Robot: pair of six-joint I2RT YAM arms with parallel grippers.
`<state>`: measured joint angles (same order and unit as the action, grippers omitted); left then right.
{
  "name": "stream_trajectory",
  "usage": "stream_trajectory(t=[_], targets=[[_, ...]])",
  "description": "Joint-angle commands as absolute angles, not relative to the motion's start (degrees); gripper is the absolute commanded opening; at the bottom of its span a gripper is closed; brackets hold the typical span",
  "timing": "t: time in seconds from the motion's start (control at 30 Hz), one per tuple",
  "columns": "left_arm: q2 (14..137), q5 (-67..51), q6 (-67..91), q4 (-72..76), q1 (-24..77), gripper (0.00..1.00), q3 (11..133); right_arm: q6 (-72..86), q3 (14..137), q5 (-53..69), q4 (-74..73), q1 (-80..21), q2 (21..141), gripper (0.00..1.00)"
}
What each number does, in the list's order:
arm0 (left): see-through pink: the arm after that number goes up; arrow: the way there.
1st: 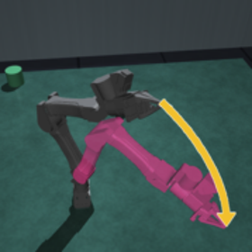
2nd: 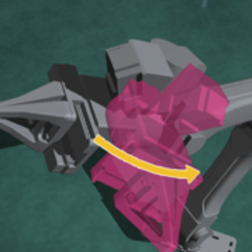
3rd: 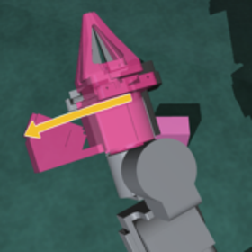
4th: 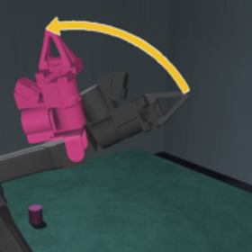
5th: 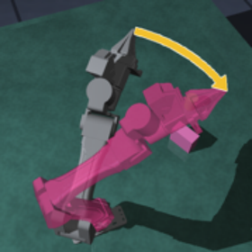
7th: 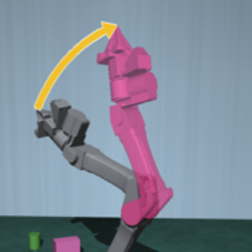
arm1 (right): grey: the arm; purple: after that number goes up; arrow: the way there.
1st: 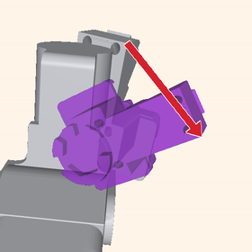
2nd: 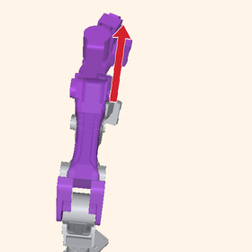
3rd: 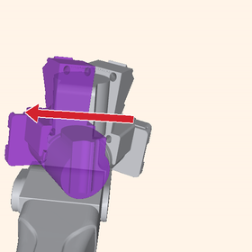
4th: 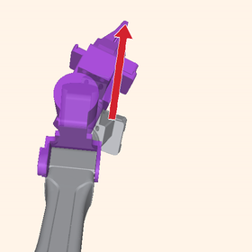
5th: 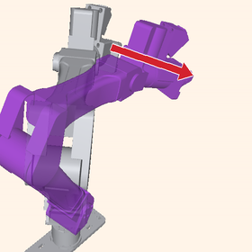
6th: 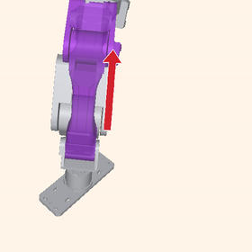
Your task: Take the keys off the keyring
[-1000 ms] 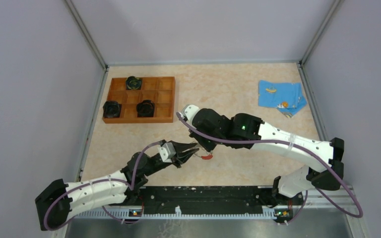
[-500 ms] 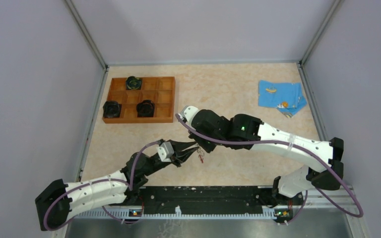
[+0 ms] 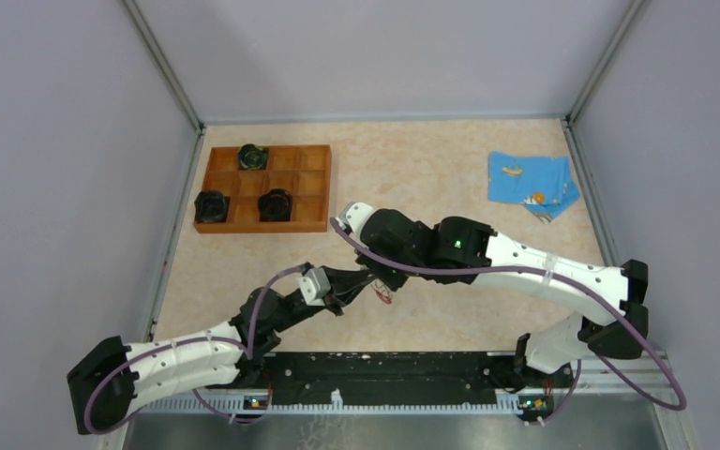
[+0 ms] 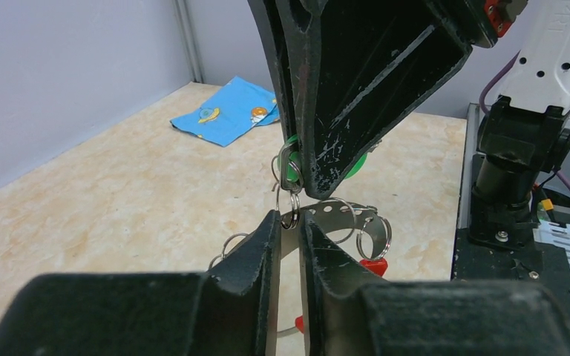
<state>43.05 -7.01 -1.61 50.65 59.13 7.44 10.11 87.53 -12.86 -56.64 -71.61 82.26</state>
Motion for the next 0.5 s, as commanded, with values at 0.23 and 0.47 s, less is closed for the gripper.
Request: stream_trajectory(t=[0.23, 0.47], targets=[[42.6, -8.1, -2.3, 55.0, 59.4, 0.0, 8.9, 11.1, 89.8, -17.6, -56.4, -72.4, 81.7, 0.0], [41.3, -8.4, -2.3, 55.2, 59.4, 0.0, 7.8, 12.1, 88.8, -22.3, -57.7, -72.3, 81.3, 0.0]])
